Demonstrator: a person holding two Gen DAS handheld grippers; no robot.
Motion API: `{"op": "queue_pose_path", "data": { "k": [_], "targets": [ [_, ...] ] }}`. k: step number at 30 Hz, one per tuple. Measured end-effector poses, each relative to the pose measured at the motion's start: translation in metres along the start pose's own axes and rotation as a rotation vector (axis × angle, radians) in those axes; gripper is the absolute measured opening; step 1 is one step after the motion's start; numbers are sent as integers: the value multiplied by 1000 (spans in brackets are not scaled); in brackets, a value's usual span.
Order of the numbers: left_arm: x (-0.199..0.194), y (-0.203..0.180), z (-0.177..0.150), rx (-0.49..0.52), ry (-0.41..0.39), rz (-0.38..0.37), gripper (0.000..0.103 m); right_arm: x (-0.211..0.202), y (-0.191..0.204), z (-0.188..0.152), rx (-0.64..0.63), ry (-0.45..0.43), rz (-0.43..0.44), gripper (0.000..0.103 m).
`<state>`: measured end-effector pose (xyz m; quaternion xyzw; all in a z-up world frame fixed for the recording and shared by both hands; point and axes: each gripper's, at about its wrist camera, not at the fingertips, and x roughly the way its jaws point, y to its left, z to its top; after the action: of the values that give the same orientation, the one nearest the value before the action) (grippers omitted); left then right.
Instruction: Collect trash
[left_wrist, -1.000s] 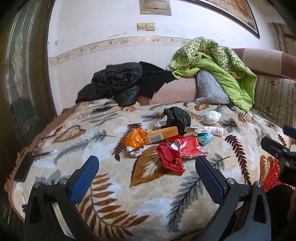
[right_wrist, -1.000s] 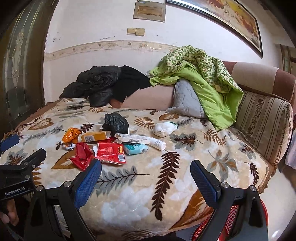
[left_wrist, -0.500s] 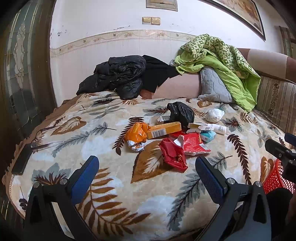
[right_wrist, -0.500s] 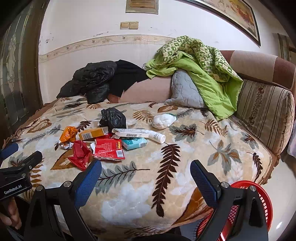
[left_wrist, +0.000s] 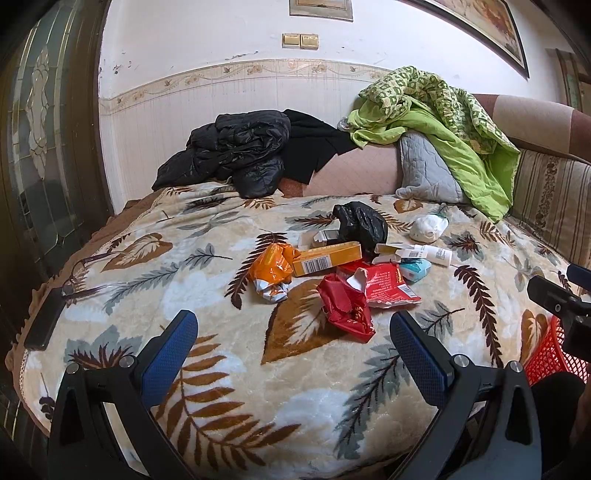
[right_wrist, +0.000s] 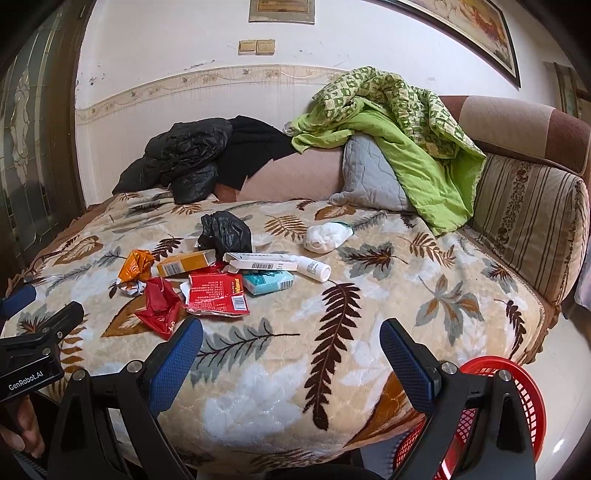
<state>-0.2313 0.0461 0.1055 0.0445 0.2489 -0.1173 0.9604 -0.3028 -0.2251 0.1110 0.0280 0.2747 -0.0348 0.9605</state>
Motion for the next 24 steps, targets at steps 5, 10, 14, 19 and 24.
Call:
{"op": "queue_pose_path", "data": {
  "k": [5,10,14,19,24],
  "targets": [
    [0,0,0,1,0,1,103,0,0,-2,-2,-3,0,98],
    [0,0,0,1,0,1,103,0,-2,-4,-3,-3,4,98],
    [0,0,0,2,0,1,103,-1,-3,-5,-7,-4,6,98],
    [0,0,0,2,0,1,103,-1,-3,-5,-7,-4,4,98],
    [0,-1,0,2,1,1,103,-1,-3,-5,-8,-6,1,98]
  ]
}}
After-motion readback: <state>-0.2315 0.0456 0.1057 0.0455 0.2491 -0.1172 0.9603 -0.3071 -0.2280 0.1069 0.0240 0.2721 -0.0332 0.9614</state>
